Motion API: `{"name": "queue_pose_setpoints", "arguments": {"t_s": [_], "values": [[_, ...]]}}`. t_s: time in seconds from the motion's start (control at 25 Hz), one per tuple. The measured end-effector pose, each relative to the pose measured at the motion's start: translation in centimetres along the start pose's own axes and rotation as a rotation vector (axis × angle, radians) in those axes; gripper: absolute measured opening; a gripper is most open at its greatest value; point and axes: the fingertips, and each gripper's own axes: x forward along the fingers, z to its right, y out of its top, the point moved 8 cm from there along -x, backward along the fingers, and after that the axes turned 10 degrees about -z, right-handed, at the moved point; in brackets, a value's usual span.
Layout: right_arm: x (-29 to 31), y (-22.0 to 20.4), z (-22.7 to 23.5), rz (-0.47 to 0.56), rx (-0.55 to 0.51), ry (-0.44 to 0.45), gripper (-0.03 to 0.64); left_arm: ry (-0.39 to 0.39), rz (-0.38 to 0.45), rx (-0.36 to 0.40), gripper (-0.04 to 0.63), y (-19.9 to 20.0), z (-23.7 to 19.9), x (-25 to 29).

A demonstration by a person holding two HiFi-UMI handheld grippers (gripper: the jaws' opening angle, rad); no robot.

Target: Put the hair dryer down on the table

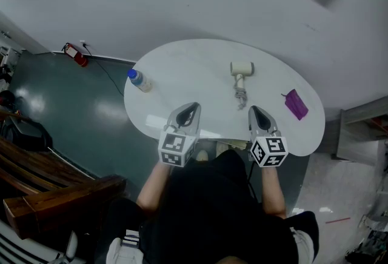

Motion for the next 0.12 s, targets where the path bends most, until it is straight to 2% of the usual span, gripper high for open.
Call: {"name": "queue_pose_setpoints", "arguments": {"t_s": [0.12], "values": [[0.02, -0.08, -0.05, -0.003, 0.002, 0.004, 0.018, -0.001, -0.001, 0.001, 0.02, 0.0, 0.03, 0.05]]}}
